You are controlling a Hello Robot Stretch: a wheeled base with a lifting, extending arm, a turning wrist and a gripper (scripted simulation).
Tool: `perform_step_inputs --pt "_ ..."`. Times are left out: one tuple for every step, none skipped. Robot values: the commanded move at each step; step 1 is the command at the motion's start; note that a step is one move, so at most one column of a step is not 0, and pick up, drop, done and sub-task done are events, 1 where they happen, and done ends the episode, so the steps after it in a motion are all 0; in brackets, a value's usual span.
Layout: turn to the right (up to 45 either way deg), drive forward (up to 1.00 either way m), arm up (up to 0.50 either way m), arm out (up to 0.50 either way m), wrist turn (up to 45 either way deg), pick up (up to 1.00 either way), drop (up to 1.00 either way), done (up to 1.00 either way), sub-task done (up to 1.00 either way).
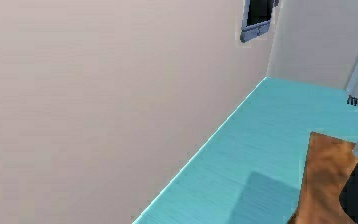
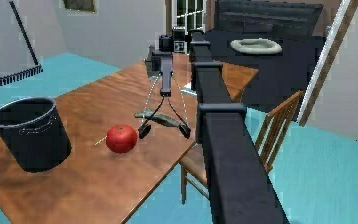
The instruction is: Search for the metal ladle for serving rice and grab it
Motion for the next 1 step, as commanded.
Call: perform_step_inputs --pt "0.0 0.00 0.00 0.00 45.0 0.00 0.00 0.00 0.00"
